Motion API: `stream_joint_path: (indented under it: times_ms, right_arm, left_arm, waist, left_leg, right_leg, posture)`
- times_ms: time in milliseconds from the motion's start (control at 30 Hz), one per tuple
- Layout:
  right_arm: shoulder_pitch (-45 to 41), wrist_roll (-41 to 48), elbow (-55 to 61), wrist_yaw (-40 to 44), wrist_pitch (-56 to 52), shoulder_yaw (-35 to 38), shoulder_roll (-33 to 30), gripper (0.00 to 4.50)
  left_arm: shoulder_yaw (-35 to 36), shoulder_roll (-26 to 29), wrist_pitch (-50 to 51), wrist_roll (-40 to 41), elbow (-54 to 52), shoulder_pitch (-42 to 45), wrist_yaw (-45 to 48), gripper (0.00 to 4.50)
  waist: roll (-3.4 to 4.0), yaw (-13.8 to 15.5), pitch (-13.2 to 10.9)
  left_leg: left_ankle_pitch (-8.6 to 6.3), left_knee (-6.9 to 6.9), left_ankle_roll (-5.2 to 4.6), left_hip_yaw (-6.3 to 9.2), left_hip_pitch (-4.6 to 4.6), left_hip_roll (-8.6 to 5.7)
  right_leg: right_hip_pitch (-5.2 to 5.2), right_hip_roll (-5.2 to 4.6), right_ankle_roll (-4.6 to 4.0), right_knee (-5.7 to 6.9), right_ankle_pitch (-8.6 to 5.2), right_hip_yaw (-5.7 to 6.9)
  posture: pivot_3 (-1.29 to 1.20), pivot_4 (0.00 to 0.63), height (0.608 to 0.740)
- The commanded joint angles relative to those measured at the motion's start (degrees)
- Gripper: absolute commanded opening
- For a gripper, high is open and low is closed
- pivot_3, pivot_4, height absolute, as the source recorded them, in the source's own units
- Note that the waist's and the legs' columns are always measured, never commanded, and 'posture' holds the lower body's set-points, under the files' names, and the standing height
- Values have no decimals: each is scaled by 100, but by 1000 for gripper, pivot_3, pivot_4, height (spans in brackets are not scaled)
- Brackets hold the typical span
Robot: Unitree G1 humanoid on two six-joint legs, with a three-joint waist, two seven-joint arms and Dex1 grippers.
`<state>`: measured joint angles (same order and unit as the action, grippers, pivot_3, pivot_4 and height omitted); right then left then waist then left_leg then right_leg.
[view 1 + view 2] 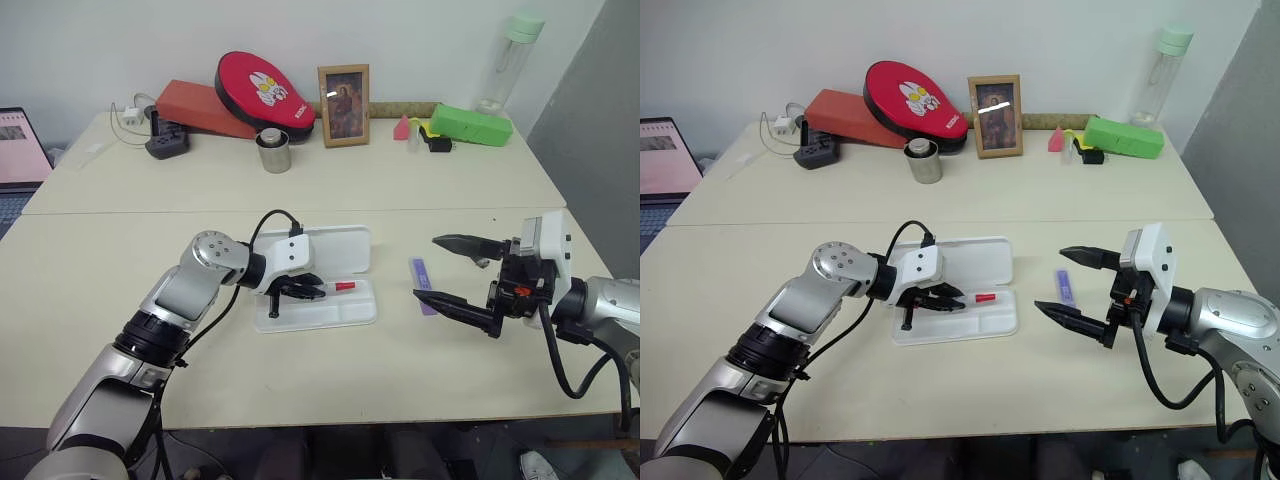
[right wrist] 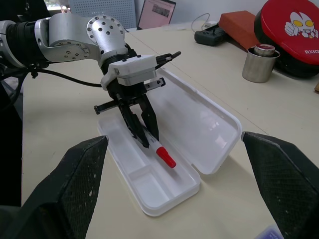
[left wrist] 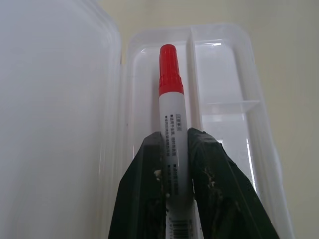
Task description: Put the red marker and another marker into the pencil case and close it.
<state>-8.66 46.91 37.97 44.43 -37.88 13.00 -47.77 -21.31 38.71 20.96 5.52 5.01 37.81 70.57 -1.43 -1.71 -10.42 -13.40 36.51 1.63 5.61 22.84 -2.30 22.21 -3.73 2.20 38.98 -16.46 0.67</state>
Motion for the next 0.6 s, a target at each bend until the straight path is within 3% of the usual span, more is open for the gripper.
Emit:
stream_joint_path:
  times_ms: [33,433,533,600]
  right_arm:
    - [-46,92,121,15,101,157,-10,4500]
    - [10,-54,31,-165,-158,1,-70,4500]
    - [-137,-331,-165,-1072,-841,-306,82,4500]
    - [-359,-591,-331,-2013,-1441,-498,405,4500]
  left_arm:
    - [220,-31,106,101,-340,80,-46,1325]
    - [428,-117,620,446,-1129,-70,-166,3710]
    - [655,-329,644,799,-1489,-199,-275,4373]
    - [910,-559,680,1179,-1731,-312,-387,4486]
  waist:
    - [0,1,0]
    - [0,0,0]
    - [0,3,0]
    - [0,-5,0]
  left_leg:
    - [0,0,0,0,0,0]
    - [0,3,0,1,0,0]
    - [0,9,0,3,2,1]
    - [0,14,0,3,2,2]
  right_leg:
    - [0,0,0,0,0,0]
    - [-1,0,0,0,0,0]
    - [-2,0,0,1,0,-1]
    - [-3,-1,0,1,0,-2]
  posture:
    - [0,150,740]
    - [0,150,740]
    - [0,150,740]
    - [0,150,740]
